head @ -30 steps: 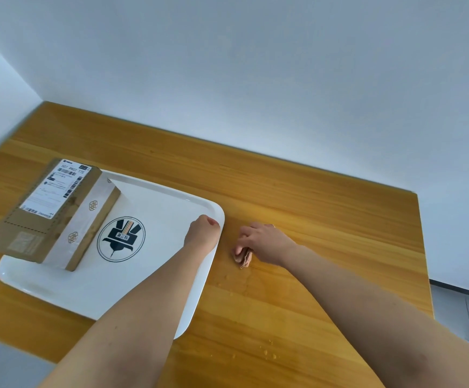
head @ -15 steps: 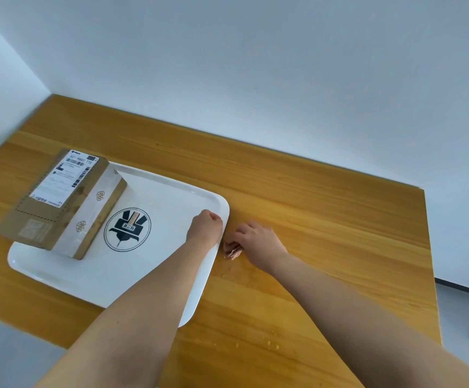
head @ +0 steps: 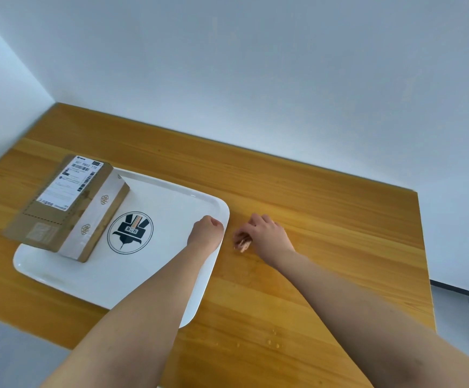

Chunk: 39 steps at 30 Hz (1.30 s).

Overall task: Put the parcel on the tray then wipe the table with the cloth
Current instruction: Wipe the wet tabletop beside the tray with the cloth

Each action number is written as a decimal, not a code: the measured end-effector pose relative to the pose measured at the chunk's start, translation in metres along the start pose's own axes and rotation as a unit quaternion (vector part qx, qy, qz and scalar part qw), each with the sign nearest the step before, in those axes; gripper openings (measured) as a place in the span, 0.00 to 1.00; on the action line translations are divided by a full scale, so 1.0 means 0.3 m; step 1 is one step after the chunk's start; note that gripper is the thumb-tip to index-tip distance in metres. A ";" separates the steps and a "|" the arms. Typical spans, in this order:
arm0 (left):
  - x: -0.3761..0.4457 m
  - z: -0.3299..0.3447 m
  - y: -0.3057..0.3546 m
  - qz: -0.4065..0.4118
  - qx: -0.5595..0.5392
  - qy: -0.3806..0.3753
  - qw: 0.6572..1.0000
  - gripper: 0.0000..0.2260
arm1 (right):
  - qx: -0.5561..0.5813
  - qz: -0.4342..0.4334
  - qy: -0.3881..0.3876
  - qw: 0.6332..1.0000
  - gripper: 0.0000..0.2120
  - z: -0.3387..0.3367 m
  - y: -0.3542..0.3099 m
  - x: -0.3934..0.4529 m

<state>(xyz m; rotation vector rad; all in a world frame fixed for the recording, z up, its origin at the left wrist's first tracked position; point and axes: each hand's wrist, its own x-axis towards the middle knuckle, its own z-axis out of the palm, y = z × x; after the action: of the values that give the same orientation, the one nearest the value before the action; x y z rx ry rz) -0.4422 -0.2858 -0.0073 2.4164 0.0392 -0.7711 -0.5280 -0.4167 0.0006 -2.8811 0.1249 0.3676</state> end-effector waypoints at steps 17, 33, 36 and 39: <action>-0.024 -0.002 -0.008 0.015 0.027 0.002 1.000 0.14 | -0.026 -0.208 -0.019 0.978 0.18 0.136 -0.093 -0.124; -0.094 -0.011 -0.111 0.007 0.232 -0.031 0.972 0.23 | 0.000 -0.097 0.046 0.994 0.14 0.103 -0.092 -0.114; -0.095 -0.009 -0.117 0.021 0.261 -0.025 0.965 0.24 | 0.002 -0.055 0.054 0.997 0.16 0.106 -0.107 -0.117; -0.090 -0.001 -0.125 0.041 0.274 -0.023 0.961 0.23 | -0.006 -0.036 0.043 0.998 0.18 0.110 -0.119 -0.121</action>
<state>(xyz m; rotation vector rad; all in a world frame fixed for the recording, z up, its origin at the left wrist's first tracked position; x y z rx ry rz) -0.4720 -0.2509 -0.0125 2.8911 -0.3333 -0.8864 -0.5668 -0.3722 -0.0132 -2.9036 0.0329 0.2304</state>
